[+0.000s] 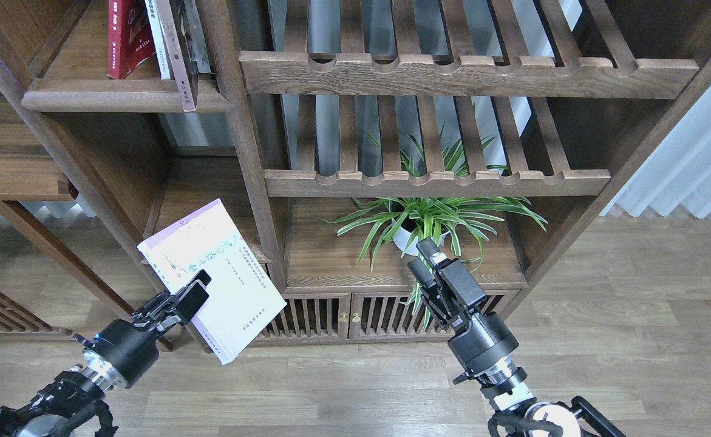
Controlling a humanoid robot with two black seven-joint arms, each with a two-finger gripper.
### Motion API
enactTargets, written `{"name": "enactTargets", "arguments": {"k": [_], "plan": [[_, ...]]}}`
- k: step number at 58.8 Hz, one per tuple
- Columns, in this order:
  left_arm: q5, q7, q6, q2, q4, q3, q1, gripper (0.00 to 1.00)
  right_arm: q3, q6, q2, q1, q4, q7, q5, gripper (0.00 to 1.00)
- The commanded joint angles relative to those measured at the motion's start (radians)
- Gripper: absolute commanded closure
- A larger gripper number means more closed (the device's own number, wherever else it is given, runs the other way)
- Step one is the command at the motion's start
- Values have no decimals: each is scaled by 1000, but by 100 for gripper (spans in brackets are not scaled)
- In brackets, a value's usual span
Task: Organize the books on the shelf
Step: 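Grasp the white book with the left gripper and release the right gripper, then lift the white book with the left gripper up toward the upper shelf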
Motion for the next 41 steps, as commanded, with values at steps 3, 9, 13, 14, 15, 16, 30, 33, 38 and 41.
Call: {"name": "enactTargets", "arguments": {"k": [3, 9, 13, 14, 15, 16, 30, 33, 38, 41], "plan": [[1, 69, 0, -19, -3, -66, 1, 98, 0, 0, 0, 4, -8, 0, 3, 17], [-1, 71, 0, -23, -2, -100, 17, 98, 0, 0, 1, 10, -14, 0, 3, 17], [-5, 64, 0, -30, -2, -105, 51, 98, 0, 0, 1, 13, -14, 0, 3, 17], [-7, 63, 0, -30, -2, -106, 56, 98, 0, 0, 1, 15, -14, 0, 3, 17], [-9, 63, 0, -30, -2, -108, 63, 98, 0, 0, 1, 15, -16, 0, 3, 17], [-12, 60, 0, -30, -2, -127, 94, 98, 0, 0, 3, 16, -19, 0, 3, 17], [-73, 20, 0, -30, -2, -166, 96, 98, -2, 0, 7, 16, -34, 0, 3, 17], [-85, 20, 0, -30, -2, -167, 94, 98, -2, 0, 9, 16, -34, 0, 3, 17], [-90, 20, 0, -30, -2, -193, 83, 98, -2, 0, 7, 19, -36, 0, 3, 17], [-90, 20, 0, -30, -2, -212, 73, 98, -2, 0, 7, 23, -36, 0, 3, 17]]}}
